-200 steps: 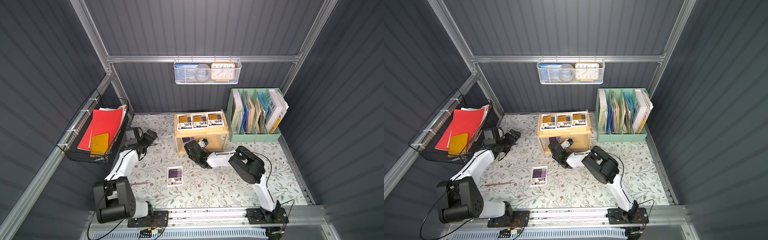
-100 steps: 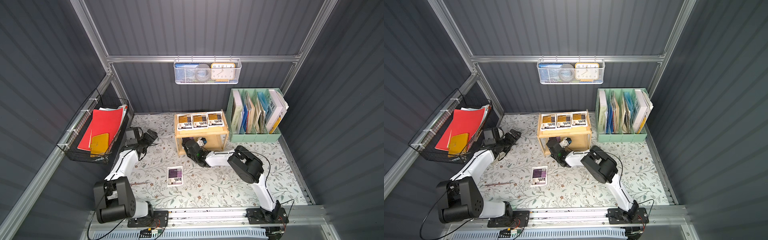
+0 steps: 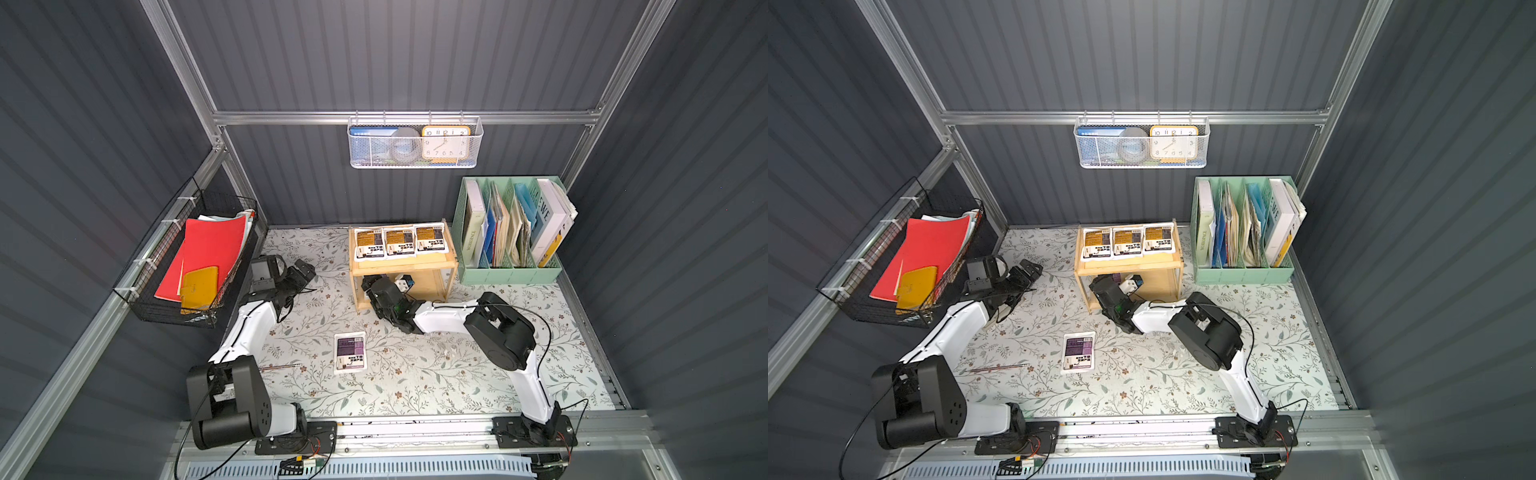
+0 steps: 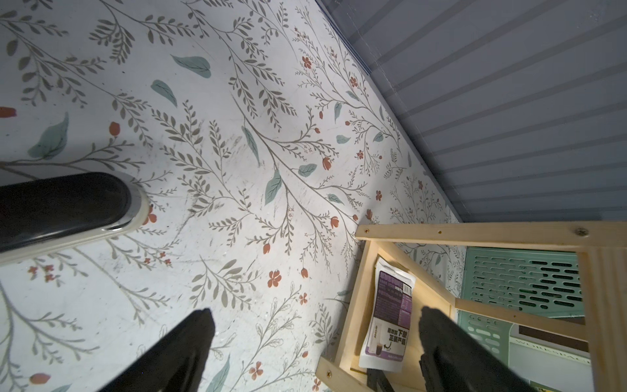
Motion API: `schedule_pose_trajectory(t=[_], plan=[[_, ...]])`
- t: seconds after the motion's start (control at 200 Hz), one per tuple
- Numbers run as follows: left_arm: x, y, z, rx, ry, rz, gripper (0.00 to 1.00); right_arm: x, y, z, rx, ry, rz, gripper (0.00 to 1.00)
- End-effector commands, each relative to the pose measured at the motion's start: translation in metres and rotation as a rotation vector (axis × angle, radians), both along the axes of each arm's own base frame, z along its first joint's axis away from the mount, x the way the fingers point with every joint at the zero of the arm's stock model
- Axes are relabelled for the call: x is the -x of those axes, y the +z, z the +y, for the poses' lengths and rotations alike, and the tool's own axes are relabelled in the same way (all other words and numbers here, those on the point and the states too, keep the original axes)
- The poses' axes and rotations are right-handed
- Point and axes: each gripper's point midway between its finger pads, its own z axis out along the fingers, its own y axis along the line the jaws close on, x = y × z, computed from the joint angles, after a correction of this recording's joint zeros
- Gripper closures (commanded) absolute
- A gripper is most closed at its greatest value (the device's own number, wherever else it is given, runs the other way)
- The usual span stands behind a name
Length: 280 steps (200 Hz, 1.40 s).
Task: Place the bagged coffee beans on the shelf by color
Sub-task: Place the bagged coffee beans on the shelf, then adjust the bagged coffee beans at the center of the board.
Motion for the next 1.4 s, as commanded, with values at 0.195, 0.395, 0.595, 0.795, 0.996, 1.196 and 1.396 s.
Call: schedule_pose_trajectory(t=[0.195, 0.395, 0.595, 0.795, 0.996, 1.196, 1.396], plan=[[0.011, 0.004, 0.000, -0.026, -0.017, 0.000, 0.00, 0.033, -0.003, -0.012, 0.068, 0.116, 0.038, 0.08], [0.026, -0.001, 0.000, -0.043, -0.012, 0.030, 0.00, 0.060, 0.013, -0.023, 0.102, 0.226, 0.015, 0.08], [0.050, -0.021, -0.002, -0.026, 0.018, 0.087, 0.00, 0.089, 0.018, -0.051, 0.197, 0.319, 0.015, 0.08], [0.081, -0.035, -0.009, -0.032, 0.017, 0.146, 0.00, 0.117, 0.015, -0.080, 0.286, 0.420, 0.025, 0.08], [0.102, -0.044, -0.048, -0.045, -0.048, 0.174, 0.00, 0.140, 0.011, -0.114, 0.355, 0.472, 0.022, 0.08], [0.119, -0.072, -0.083, -0.005, -0.091, 0.238, 0.00, 0.159, 0.003, -0.134, 0.369, 0.499, 0.050, 0.08], [0.128, -0.089, -0.093, -0.002, -0.106, 0.266, 0.00, 0.172, -0.004, -0.149, 0.363, 0.496, 0.070, 0.08]])
